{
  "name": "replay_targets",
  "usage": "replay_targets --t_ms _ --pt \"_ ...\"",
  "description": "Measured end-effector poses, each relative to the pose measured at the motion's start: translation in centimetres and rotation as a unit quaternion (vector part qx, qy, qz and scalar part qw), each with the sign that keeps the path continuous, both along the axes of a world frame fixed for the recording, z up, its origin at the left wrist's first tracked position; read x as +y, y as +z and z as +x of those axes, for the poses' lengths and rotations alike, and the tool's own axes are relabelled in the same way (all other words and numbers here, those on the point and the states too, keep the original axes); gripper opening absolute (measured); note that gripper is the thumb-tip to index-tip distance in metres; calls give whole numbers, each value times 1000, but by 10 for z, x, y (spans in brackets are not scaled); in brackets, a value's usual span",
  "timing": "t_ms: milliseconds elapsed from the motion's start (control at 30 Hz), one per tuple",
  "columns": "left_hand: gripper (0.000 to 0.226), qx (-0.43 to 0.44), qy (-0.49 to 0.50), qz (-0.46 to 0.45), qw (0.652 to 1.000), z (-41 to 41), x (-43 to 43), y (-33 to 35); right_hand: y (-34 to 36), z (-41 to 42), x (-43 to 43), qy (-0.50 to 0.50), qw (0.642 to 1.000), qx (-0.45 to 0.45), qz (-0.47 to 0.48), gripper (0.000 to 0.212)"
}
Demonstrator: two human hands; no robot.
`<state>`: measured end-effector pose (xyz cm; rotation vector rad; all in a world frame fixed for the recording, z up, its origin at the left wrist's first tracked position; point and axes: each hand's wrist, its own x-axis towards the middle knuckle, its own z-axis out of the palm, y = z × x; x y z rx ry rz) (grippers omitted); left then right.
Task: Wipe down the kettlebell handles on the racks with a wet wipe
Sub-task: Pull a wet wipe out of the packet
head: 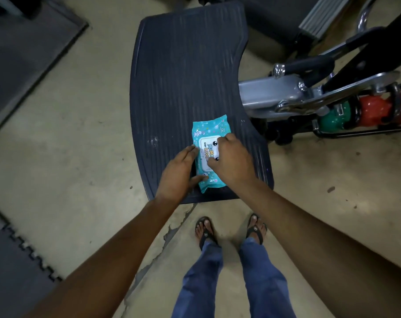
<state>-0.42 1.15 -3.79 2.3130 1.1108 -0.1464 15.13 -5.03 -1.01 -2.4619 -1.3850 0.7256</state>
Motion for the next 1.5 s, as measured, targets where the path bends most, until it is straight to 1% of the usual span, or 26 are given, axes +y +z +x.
replay_targets --t_ms 67,233,300,367,567,600,700,733,767,833,900,967,1067,1133,1233,1333,1500 --pt "86 -7 9 2 1000 0 0 -2 -1 -2 2 -2 1000 -11 5 56" --pt "82 -22 9 6 1000 -2 -1 -5 -13 -15 13 -23 997 -67 7 75" --pt "82 -18 6 9 1000 -2 -1 -6 -17 -20 15 -31 997 -72 6 80" --pt "81 -15 -2 13 1000 -2 -2 -6 -17 -22 18 -43 997 -63 3 80" --pt "79 3 -17 30 999 2 -2 -4 -9 -19 18 -68 997 -9 21 64" --pt "80 7 -15 29 999 2 -2 -4 -8 -16 16 -75 997 8 31 58" --pt "87 27 -11 31 999 4 -3 -3 -7 4 5 -121 987 53 89 32" --pt "88 35 -9 32 999 5 -4 -2 -8 13 -1 -133 985 51 93 27" --pt "89 42 -5 31 999 6 -4 -1 -9 20 -6 -135 987 40 82 26" --pt "93 49 4 27 998 7 -6 1 -16 32 -17 -100 994 -20 37 36" --pt "99 52 1 30 998 9 -8 3 -23 39 -24 -25 991 -134 10 48" --pt "101 60 -29 46 997 12 -9 5 -23 39 -23 61 977 -200 27 49" --pt "97 74 -61 58 994 17 -8 8 -21 28 -19 218 953 -205 46 38" --pt "95 79 -65 57 993 19 -6 9 -20 17 -17 281 938 -200 44 30" --pt "93 83 -60 50 993 21 -5 10 -18 10 -11 294 937 -187 7 33" --pt "85 73 -42 52 995 26 -9 11 -13 9 -3 297 939 -171 3 41" --pt "79 70 -8 75 995 32 -16 10 -10 8 5 286 945 -161 -3 42"
